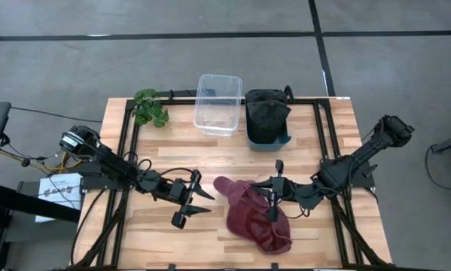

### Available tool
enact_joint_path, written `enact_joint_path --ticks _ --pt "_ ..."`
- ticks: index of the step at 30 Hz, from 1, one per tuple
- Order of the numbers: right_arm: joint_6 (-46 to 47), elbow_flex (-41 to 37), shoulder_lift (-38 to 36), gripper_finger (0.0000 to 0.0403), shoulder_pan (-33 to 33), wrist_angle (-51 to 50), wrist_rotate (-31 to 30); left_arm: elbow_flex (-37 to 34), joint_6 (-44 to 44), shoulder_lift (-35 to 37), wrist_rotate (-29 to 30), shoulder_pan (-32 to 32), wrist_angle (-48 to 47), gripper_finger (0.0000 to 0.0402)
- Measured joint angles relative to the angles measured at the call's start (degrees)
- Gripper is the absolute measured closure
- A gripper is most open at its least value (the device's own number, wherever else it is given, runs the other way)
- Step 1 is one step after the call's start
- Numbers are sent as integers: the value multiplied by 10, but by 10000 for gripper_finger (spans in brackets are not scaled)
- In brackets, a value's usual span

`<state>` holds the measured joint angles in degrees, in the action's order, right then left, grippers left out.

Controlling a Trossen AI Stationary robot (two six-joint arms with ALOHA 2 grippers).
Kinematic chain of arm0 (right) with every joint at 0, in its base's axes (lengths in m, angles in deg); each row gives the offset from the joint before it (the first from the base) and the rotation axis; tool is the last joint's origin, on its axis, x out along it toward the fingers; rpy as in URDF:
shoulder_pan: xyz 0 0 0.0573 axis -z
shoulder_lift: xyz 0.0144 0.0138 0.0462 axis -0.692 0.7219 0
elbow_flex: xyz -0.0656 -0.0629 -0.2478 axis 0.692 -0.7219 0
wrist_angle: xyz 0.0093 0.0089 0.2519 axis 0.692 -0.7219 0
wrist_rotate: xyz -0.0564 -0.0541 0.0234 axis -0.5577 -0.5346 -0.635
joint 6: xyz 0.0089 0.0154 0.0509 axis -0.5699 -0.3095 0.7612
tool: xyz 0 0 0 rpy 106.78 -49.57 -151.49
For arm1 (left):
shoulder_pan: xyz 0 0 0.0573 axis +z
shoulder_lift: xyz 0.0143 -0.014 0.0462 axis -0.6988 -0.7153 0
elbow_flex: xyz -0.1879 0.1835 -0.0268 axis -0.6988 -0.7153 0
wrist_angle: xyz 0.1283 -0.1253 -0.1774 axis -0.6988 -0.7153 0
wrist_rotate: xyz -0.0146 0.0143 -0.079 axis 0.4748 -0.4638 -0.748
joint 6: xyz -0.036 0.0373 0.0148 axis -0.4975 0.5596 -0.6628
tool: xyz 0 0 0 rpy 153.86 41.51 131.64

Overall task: Pick & Place hat
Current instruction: Put the left red cap into the transparent bin

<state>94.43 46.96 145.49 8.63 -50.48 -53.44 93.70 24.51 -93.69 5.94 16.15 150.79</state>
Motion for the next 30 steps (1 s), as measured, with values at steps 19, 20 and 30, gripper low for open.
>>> enact_joint_path --ticks 19,20,30 --pt "-74 1 -28 403 -4 61 -28 -1 67 53 -35 0 31 225" --pt "-76 1 -31 403 -7 55 -36 -2 65 53 -35 0 29 225" --pt "5 1 -79 403 -53 -90 -151 -1 55 15 -33 -11 21 225"
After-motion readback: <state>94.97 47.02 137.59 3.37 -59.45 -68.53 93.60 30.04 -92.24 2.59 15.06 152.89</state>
